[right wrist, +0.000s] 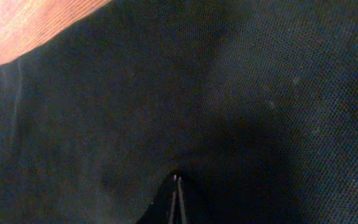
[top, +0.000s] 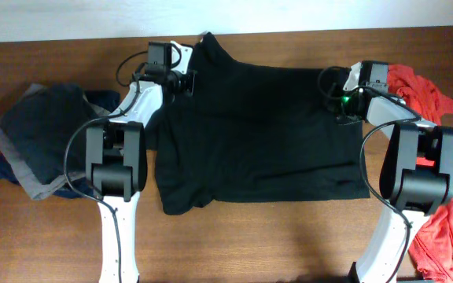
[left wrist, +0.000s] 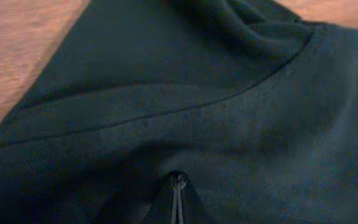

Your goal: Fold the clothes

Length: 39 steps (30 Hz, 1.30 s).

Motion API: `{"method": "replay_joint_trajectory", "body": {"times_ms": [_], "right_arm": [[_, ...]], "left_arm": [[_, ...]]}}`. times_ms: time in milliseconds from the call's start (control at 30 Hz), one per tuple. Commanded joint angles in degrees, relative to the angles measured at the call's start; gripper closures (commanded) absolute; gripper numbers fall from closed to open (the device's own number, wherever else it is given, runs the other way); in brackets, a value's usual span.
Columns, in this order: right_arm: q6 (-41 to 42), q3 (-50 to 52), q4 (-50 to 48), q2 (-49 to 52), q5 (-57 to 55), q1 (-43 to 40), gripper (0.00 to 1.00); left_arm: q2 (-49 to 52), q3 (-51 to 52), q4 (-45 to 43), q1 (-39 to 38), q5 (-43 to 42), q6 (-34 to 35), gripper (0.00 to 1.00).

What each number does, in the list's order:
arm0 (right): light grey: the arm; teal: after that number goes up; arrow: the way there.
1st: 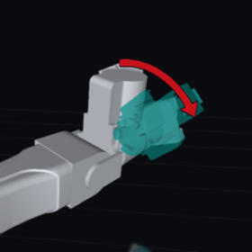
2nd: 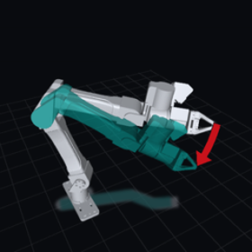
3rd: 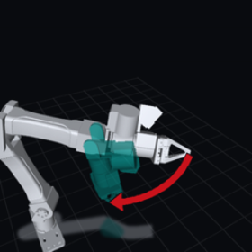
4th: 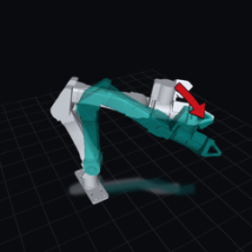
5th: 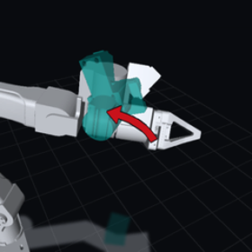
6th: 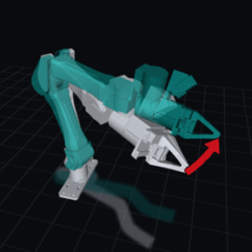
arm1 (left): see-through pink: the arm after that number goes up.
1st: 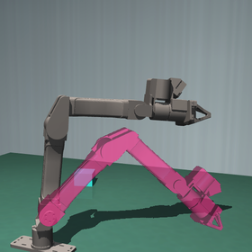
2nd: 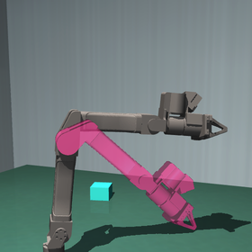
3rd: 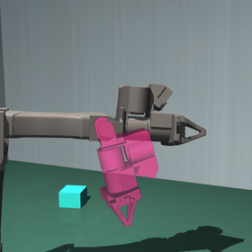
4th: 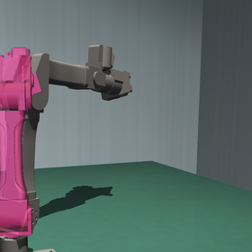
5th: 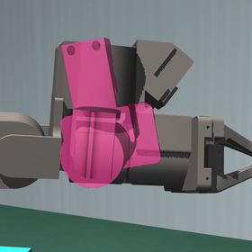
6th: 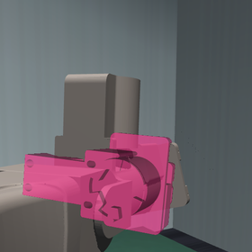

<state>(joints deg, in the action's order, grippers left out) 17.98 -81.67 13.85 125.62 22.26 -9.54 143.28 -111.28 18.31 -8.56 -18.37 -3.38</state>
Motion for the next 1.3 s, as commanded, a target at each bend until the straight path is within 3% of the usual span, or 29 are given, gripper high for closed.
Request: {"method": "replay_joint_trajectory", "body": {"times_ms": [0,100,133,200,267,300,500,600,733,833,1000,1133,1267], "right_arm": [[-2.8,-2.9,2.4,1.5,3.5,-1.0,0.87],[-6.1,-6.8,7.7,-1.3,9.9,-2.5,0.68],[-7.1,-8.0,9.9,-2.5,11.1,-3.0,0.67],[-9.5,-10.4,15.6,-5.3,12.0,-3.9,0.64],[-13.0,-12.3,22.1,-9.7,12.0,-4.9,0.61],[-14.2,-12.8,24.3,-11.7,12.0,-5.3,0.6],[-17.3,-13.1,33.8,-28.2,11.6,-6.8,0.53],[-17.8,-13.1,36.3,-36.9,10.5,-7.0,0.49],[-17.7,-13.1,39.6,-48.5,5.9,-7.0,0.45],[-16.5,-13.1,42.9,-55.3,3.5,-7.0,0.44],[-14.5,-13.1,50.8,-63.6,1.5,-7.0,0.43],[-13.0,-13.1,58.9,-67.3,1.0,-7.0,0.43],[-10.0,-12.9,67.3,-67.9,-2.1,-7.0,0.39]], "left_arm": [[2.6,-8.6,5.4,1.6,3.6,0.2,0.99],[2.6,-19.0,13.9,2.5,3.6,-1.7,0.95],[2.6,-22.4,16.8,2.8,3.6,-2.4,0.92],[2.6,-29.9,23.7,3.5,3.6,-2.9,0.81],[2.6,-39.9,33.5,4.3,3.6,-2.9,0.6],[2.6,-43.8,37.4,4.5,3.6,-2.9,0.57],[2.6,-68.6,61.2,5.3,3.7,-3.0,0.57],[-2.3,-68.5,67.9,5.4,3.9,-3.0,0.57],[-9.0,-68.5,77.3,5.3,6.4,-8.9,0.58],[-14.6,-68.3,78.4,5.2,7.5,-8.9,0.64],[-27.7,-65.1,78.4,5.2,9.0,-8.7,0.57],[-42.1,-53.4,78.4,5.2,9.3,-8.7,0.54],[-54.9,-35.4,77.9,5.2,9.4,-6.6,0.48]]}}
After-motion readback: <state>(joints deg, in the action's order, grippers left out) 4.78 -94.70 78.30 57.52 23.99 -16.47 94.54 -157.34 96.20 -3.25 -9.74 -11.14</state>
